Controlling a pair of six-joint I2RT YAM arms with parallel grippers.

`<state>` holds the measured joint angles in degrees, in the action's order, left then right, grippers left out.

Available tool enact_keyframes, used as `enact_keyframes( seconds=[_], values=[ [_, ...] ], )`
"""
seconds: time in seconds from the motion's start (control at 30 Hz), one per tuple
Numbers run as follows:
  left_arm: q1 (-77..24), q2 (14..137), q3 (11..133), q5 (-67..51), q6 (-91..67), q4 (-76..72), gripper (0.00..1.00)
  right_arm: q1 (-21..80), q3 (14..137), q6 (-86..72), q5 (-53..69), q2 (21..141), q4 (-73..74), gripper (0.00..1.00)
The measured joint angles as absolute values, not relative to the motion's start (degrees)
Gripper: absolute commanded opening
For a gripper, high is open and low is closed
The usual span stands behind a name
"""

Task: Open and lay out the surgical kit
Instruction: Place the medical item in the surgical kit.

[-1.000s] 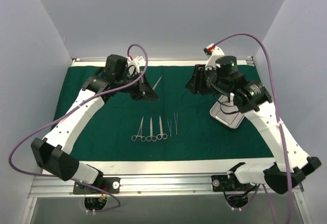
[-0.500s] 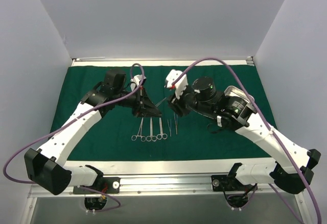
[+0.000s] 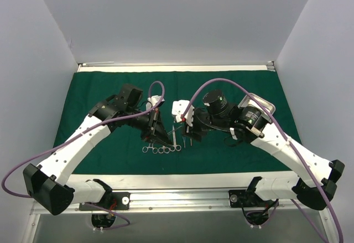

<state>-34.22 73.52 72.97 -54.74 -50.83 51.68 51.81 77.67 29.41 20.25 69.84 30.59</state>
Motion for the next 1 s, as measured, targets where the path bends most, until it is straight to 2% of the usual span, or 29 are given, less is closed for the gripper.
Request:
enact_keyframes(
  seconds=[0.3, 0.47, 0.57, 0.67, 0.7, 0.73, 0.77, 0.8, 0.83, 0.87, 0.9, 1.0],
  values=[
    [-35.29, 73.08, 72.75, -55.4, -48.51, 53.15, 0.02, 51.83, 77.23, 32.6, 26.2, 69.91, 31.31, 0.47],
    [-35.62, 73.41, 72.79, -56.1, -47.68, 53.54, 0.02, 51.83, 77.25, 33.56, 27.92, 71.37, 31.29, 0.41],
    [-35.81, 73.89, 72.79, -56.45, -47.44, 53.58, 0.02, 51.83, 77.25, 34.0, 28.77, 72.58, 31.29, 0.33],
    [-35.92, 74.28, 72.79, -56.64, -47.31, 53.63, 0.02, 51.81, 77.25, 34.37, 29.63, 73.47, 31.14, 0.16],
    [-35.92, 74.35, 72.79, -56.71, -47.31, 53.82, 0.02, 51.81, 77.25, 34.39, 29.74, 73.69, 30.89, 0.01],
    [-35.9, 74.39, 72.79, -56.62, -47.33, 53.91, 0.02, 51.81, 77.25, 34.57, 30.11, 73.82, 31.07, 0.0],
    [-35.81, 74.5, 72.79, -56.71, -47.33, 54.17, 0.2, 51.81, 77.25, 34.87, 30.39, 73.89, 31.48, 0.0],
    [-35.77, 74.61, 72.79, -56.95, -47.24, 54.46, 0.32, 51.81, 77.25, 35.09, 30.39, 73.91, 31.68, 0.0],
    [-35.75, 74.67, 72.79, -57.01, -47.13, 54.57, 0.41, 51.86, 77.25, 34.92, 30.74, 73.91, 32.4, 0.0],
    [-35.7, 74.7, 72.79, -57.04, -47.0, 54.28, 0.58, 51.9, 77.25, 34.46, 30.46, 73.95, 32.23, 0.0],
    [-35.48, 74.7, 72.79, -56.99, -46.74, 54.13, 0.66, 51.9, 77.21, 33.95, 30.26, 74.02, 31.81, 0.0],
    [-33.3, 74.67, 72.79, -56.45, -46.06, 54.06, 0.78, 51.48, 76.64, 32.23, 29.76, 73.97, 30.57, 0.0]
  ],
)
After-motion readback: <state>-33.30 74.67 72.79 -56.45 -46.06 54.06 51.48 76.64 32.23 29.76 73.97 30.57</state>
